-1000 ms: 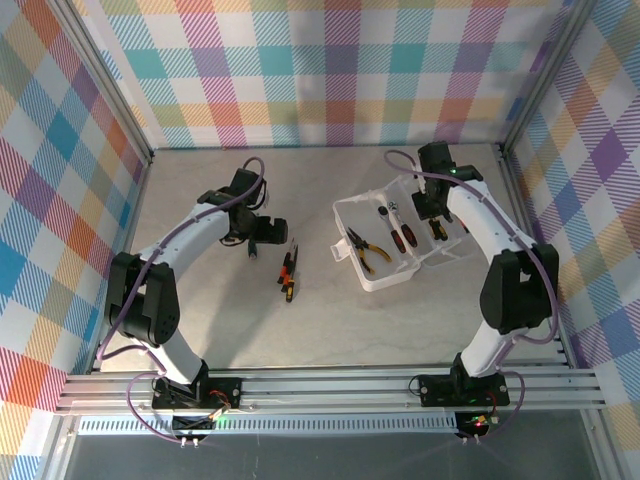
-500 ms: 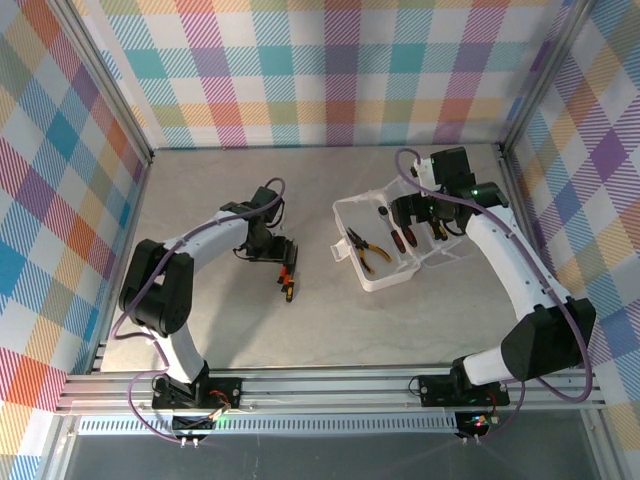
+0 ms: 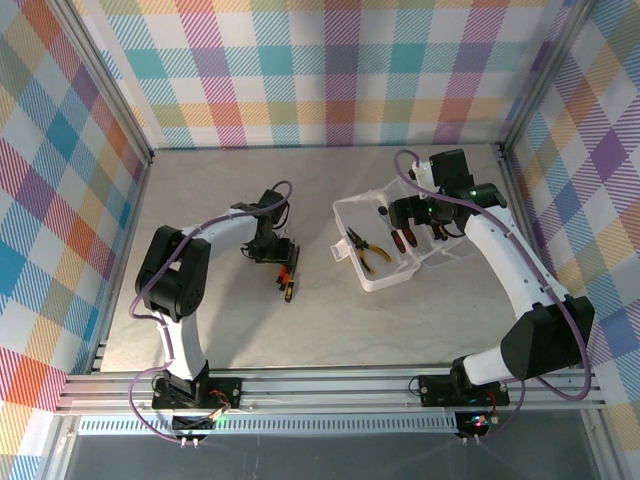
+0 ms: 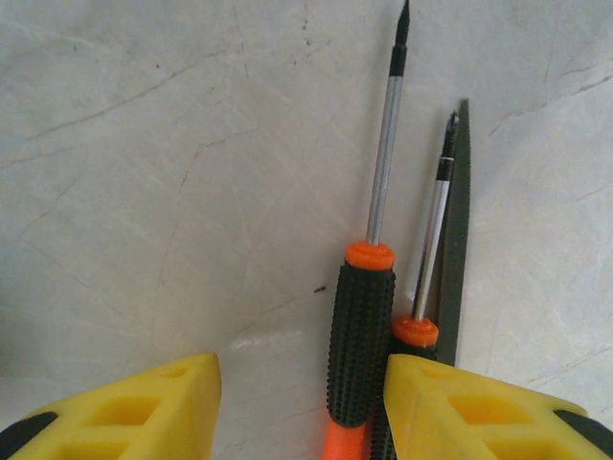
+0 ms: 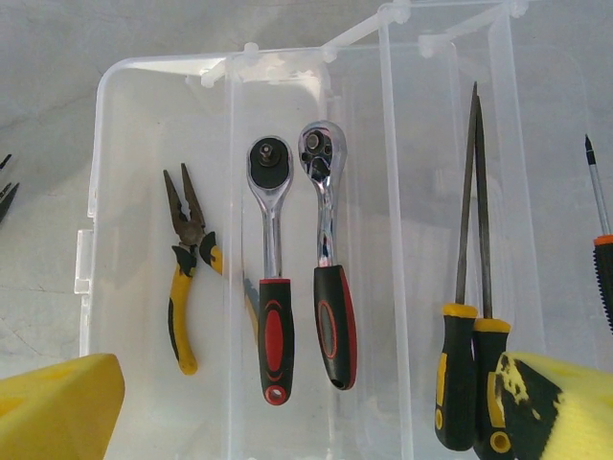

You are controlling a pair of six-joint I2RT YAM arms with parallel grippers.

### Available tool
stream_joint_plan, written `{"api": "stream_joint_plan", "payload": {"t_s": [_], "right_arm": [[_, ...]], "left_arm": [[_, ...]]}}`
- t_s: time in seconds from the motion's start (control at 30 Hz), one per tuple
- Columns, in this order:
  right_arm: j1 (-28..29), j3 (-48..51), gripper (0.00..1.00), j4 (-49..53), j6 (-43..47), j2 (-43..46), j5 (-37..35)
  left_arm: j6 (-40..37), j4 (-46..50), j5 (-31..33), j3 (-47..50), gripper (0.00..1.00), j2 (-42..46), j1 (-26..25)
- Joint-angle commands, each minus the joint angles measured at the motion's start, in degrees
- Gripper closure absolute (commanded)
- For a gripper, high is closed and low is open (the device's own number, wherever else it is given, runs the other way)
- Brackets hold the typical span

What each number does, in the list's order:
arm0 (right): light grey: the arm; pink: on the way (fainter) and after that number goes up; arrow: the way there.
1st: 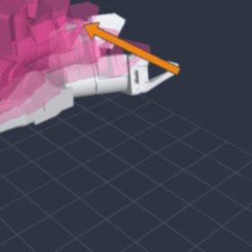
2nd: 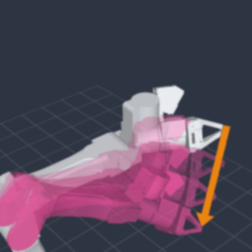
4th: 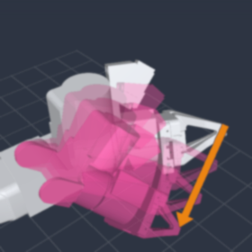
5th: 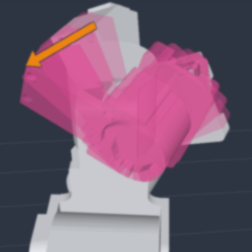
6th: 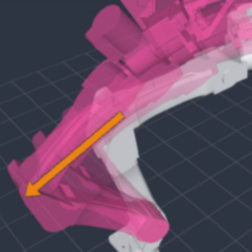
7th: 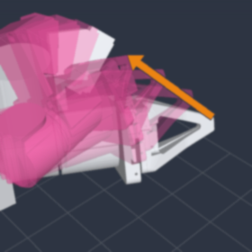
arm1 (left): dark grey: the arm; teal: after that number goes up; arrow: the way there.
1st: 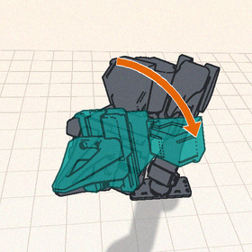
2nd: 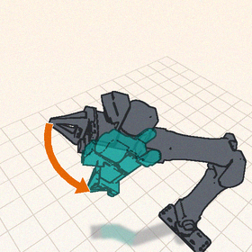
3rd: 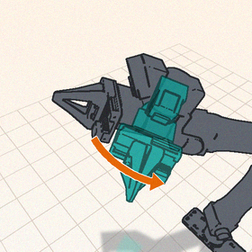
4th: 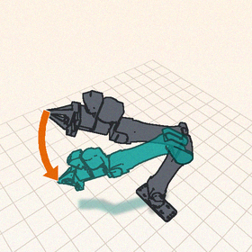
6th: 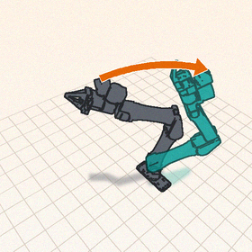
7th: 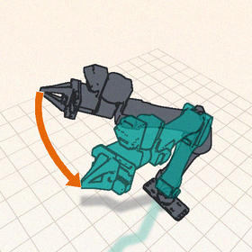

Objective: Pack the tool kit

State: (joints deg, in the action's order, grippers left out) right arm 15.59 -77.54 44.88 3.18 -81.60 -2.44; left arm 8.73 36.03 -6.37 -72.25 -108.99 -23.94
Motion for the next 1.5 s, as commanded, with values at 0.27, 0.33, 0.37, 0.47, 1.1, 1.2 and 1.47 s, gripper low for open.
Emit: {"api": "stream_joint_plan", "payload": {"t_s": [0.27, 0.33, 0.37, 0.47, 1.1, 1.2, 1.47], "right_arm": [[0.45, -0.09, 0.01, -0.50, -0.89, -0.93, 1.33], [0.46, -0.14, 0.01, -0.50, -0.86, -1.10, 1.38], [0.49, -0.07, 0.01, -0.58, -0.89, -1.07, 1.34], [0.47, -0.12, 0.01, -0.59, -0.89, -1.10, 1.47], [0.40, 1.05, 0.01, -1.07, -1.29, 2.60, 7.05], [0.49, 2.18, 0.01, -2.74, -2.09, 4.43, 11.96], [1.95, 8.85, 0.01, -15.35, -8.04, 8.47, 32.67]], "left_arm": [[-1.00, 1.13, 6.33, -1.93, 0.61, -3.94, -0.30], [-1.09, 1.15, 6.55, -1.88, 0.62, -4.33, -0.23], [-1.17, 1.15, 6.64, -1.89, 0.63, -4.67, -0.20], [-1.13, 1.13, 6.50, -2.09, 0.68, -5.53, -0.14], [-2.36, 4.16, 3.64, -2.90, 1.00, 5.02, 1.09], [-2.41, 4.84, 1.18, -4.40, 1.00, 10.25, 1.27], [6.03, -9.66, -21.50, -4.19, 1.00, 19.69, 1.27]]}}
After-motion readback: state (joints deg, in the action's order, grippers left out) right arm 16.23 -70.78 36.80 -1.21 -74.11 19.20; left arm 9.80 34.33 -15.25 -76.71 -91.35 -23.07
